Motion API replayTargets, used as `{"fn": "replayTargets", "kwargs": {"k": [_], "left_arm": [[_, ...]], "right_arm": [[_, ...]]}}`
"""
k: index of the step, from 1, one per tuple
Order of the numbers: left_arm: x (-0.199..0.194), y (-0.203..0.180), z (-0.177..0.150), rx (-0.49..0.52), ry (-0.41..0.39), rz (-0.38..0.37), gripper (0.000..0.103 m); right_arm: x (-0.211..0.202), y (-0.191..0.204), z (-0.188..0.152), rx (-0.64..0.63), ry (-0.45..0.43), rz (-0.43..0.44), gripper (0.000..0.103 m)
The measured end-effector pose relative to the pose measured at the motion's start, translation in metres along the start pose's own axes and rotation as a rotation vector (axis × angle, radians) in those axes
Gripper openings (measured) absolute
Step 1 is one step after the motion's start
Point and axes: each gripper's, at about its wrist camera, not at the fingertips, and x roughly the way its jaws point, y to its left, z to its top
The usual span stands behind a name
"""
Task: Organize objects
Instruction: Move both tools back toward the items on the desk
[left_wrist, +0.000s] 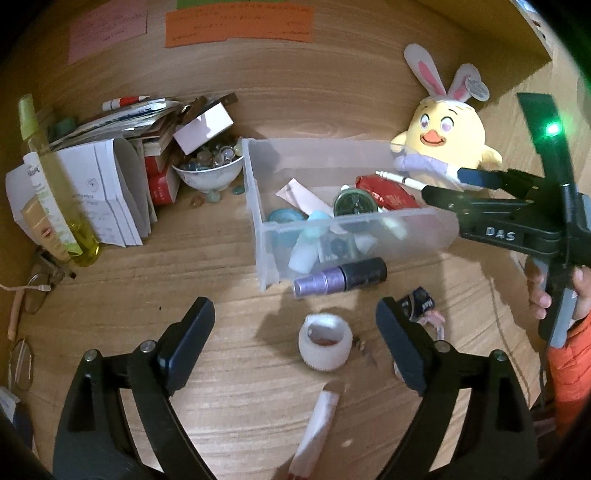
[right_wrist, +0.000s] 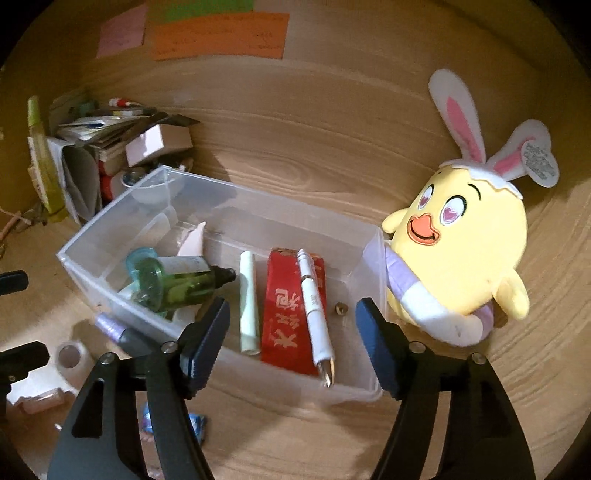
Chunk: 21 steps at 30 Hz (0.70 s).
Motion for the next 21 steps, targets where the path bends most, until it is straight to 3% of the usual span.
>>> {"fn": "replayTargets", "kwargs": {"k": [9,17,21], "left_arm": [[0.005,-0.005,-0.024,0.039,0.053,-0.001,0.090],[0.024,-0.004,-0.026,0.024,0.087,-0.032,0.089],[0.031,0.000,-0.024,0.001,0.098,-0.049,0.077]], "right_arm": [[-0.041,0.011,-0.025,0.009,-0.046,0.075,0.080],[-0.040,0.030,-0.061,0.000,0.036,0.158,0.081],[-0.032,0.035,-0.081,0.018,0.090,0.213,0.081]]}}
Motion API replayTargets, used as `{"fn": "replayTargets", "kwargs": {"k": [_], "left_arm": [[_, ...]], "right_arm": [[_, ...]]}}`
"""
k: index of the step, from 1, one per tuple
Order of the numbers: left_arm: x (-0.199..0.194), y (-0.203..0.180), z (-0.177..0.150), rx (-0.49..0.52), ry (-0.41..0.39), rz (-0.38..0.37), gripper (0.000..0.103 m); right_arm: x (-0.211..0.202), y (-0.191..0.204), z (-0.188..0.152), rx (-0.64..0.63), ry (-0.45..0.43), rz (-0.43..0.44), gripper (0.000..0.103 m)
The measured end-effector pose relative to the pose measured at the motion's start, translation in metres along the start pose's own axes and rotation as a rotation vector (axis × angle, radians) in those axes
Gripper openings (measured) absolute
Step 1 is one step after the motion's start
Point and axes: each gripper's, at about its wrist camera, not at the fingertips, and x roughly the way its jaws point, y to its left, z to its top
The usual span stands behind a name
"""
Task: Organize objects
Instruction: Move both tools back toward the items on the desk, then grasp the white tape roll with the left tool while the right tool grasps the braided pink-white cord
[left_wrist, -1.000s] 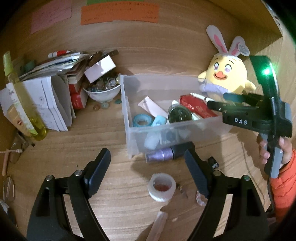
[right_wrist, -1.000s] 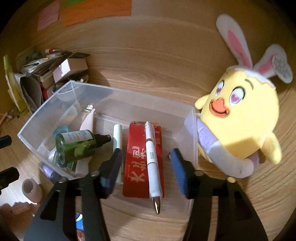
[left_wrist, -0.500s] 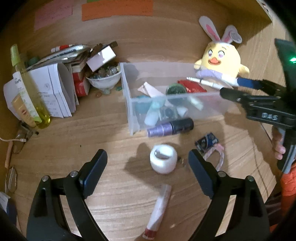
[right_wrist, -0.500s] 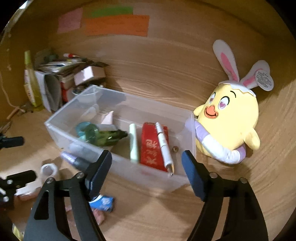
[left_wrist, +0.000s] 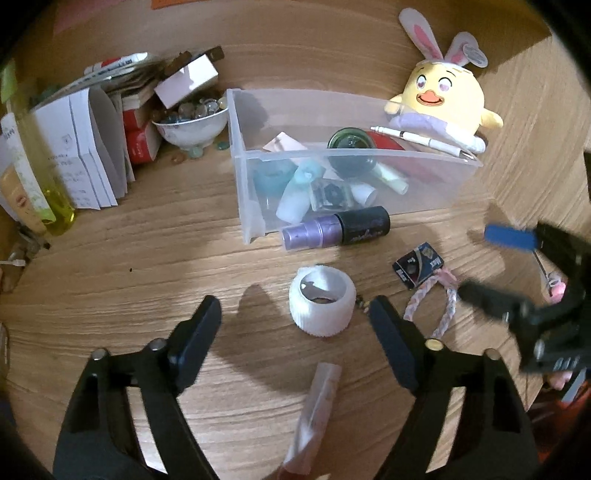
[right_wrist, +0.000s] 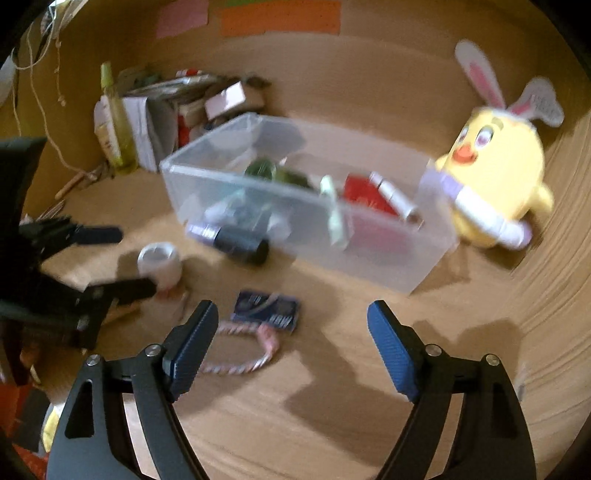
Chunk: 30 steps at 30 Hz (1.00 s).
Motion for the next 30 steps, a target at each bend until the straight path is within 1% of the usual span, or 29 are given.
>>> {"fn": "replayTargets", "kwargs": {"k": [4,6,10,11,13,15,16,18,19,20,21,26,30], "left_arm": [[0.007,0.004,0.001,-0.024,0.011,-0.032,0.065],[0.008,0.004,0.001,-0.027,0.012,-0.055,0.056],[0.007,-0.001,0.001,0.003,-0.003,-0.059,0.047],[0.007,-0.002,0.001,0.006,-0.002,-0.063,0.046],[0.008,-0.001,0.002,0.004,-0.001,-0.070,0.045],[0.009,0.002,0.003,-0.010,0.003,-0.083,0.043],[0.010,0.003,0.004,-0.014,0.005,-0.088,0.043],[0.013,0.005,0.006,-0.028,0.015,-0.103,0.042],[0.013,0.005,0.006,-0.032,0.017,-0.103,0.042],[0.015,0.005,0.007,-0.034,0.022,-0.108,0.038],[0.016,0.004,0.007,-0.033,0.023,-0.110,0.038],[0.007,0.001,0.005,-0.016,-0.028,-0.066,0.038],[0.002,0.003,0.003,-0.031,-0.044,-0.066,0.038]], "right_arm": [[0.008,0.004,-0.012,0.015,0.046,0.047,0.081],[0.011,0.007,-0.014,0.010,0.052,0.037,0.081],[0.018,0.010,-0.011,0.000,0.061,0.003,0.079],[0.019,0.010,-0.010,-0.001,0.060,0.008,0.076],[0.022,0.010,-0.009,-0.005,0.076,0.024,0.053],[0.027,0.010,-0.009,-0.002,0.088,0.029,0.044],[0.028,0.009,-0.009,0.004,0.092,0.033,0.041],[0.028,0.008,-0.008,0.004,0.084,0.030,0.030],[0.028,0.007,-0.008,0.005,0.082,0.035,0.021],[0.028,0.007,-0.008,0.008,0.080,0.039,0.016],[0.027,0.006,-0.008,0.010,0.079,0.044,0.011],[0.019,0.001,-0.010,0.028,0.044,0.038,0.011],[0.008,-0.007,-0.009,0.057,0.012,0.036,0.011]]}}
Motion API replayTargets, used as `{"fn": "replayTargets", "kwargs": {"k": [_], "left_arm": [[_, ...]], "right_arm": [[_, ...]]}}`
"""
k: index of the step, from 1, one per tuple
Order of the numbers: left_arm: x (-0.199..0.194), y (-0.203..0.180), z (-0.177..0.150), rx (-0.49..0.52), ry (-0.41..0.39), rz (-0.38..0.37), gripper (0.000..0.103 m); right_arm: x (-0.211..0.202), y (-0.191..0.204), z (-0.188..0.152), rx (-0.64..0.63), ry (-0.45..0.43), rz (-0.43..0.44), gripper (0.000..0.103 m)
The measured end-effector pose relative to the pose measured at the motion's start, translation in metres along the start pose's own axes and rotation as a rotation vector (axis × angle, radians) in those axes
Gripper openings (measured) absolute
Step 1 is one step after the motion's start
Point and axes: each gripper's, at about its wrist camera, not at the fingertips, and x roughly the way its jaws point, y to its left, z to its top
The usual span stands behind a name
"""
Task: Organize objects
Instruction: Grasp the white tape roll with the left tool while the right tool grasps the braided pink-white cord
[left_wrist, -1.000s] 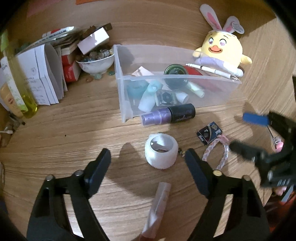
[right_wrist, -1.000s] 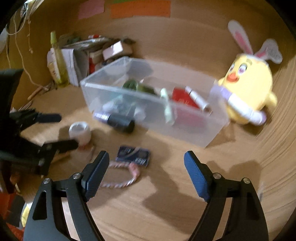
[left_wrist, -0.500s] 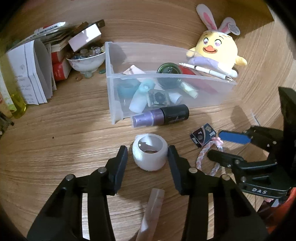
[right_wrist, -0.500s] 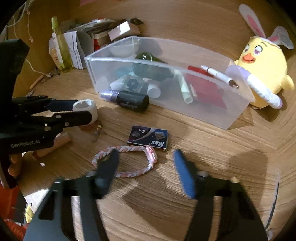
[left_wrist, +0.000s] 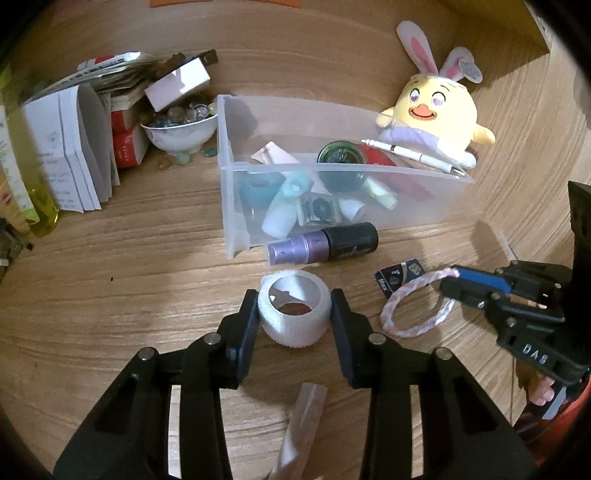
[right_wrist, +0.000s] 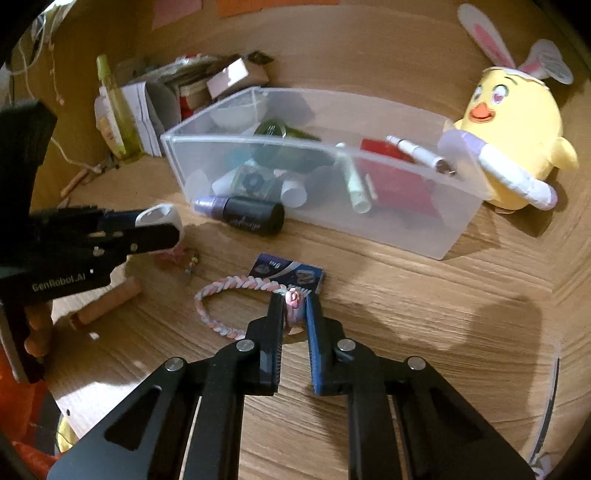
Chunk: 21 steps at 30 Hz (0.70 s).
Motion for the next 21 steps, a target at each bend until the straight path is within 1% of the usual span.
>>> {"fn": "replayTargets", "kwargs": {"k": [5,10,16,21], "left_arm": [[-0.010,-0.004,0.006,-0.001,-0.029,-0.004,0.038],[-0.030,-0.014,0.019,0.013,-0.091,-0.010,0.038],[-0.050,-0.027,0.044,0.027,-0.178,-0.024,0.038],[-0.056,-0.034,0.066,0.036,-0.225,0.001,0.038]], "right_arm": [[-0.017,-0.010,0.006,0.033,-0.056,-0.016,0.011],[-0.034,-0.020,0.015,0.055,-0.115,-0.040,0.011],[-0.047,-0.031,0.030,0.077,-0.180,-0.051,0.011],[-0.057,-0.036,0.045,0.053,-0.228,-0.080,0.011]]}}
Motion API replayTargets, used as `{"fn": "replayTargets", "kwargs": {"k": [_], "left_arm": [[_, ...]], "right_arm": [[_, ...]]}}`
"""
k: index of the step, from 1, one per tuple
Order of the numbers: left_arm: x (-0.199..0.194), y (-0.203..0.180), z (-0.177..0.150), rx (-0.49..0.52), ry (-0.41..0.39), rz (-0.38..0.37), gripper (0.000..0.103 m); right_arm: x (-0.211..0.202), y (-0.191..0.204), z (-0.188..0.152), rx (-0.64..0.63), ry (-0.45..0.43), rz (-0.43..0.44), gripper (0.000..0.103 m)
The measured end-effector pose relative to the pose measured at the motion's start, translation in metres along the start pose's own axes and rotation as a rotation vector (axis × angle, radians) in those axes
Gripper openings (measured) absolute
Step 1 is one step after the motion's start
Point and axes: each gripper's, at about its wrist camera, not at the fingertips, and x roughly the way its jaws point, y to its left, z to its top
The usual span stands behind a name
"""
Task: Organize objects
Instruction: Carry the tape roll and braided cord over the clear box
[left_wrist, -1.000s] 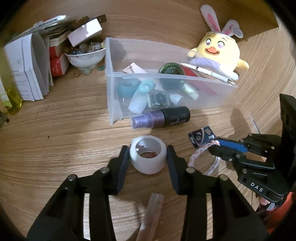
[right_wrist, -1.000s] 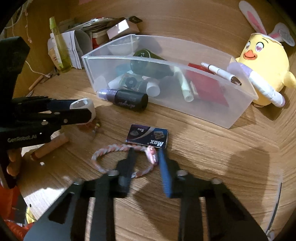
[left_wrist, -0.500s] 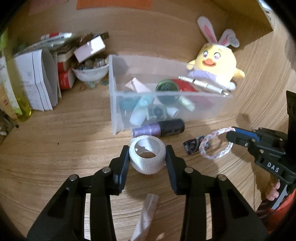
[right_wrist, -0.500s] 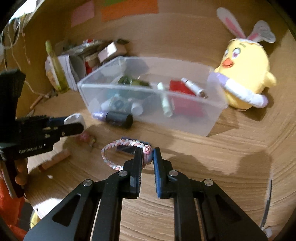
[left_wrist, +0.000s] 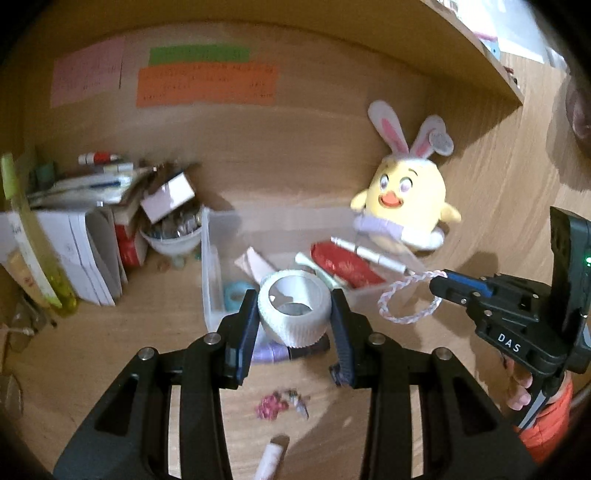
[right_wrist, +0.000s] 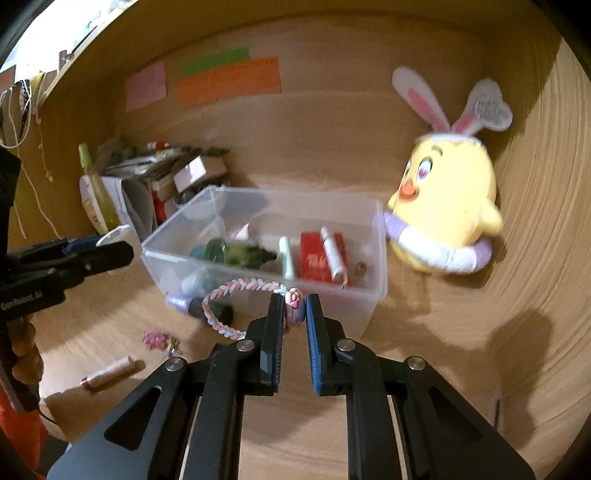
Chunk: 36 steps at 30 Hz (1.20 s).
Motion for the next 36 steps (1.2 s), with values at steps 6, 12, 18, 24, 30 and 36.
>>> {"fn": "replayTargets", "kwargs": {"k": [6,12,18,24,30,36], "left_arm": [[0.003,-0.002,0.019,-0.007,-0.028,0.023,0.038],[0.013,0.001,0.038,-0.006,-0.063,0.067,0.038],[0.051,0.009,0.041,-0.012,0.008,0.102,0.038],[0.091,0.020,0.030,-0.026,0.109,0.109,0.038],[0.110,0.027,0.021,-0.033,0.151,0.105,0.038],[0.111,0.026,0.019,-0.017,0.144,0.117,0.038]], "right_arm": [[-0.001,-0.005,0.022,-0.020,-0.042,-0.018,0.011],[0.007,-0.006,0.036,-0.020,-0.062,-0.012,0.011],[0.019,-0.009,0.038,-0.008,-0.051,-0.007,0.011],[0.036,-0.016,0.041,-0.004,-0.015,-0.034,0.011],[0.054,-0.022,0.041,0.002,0.022,-0.051,0.011],[0.073,-0.019,0.041,-0.009,0.058,-0.047,0.011]]}}
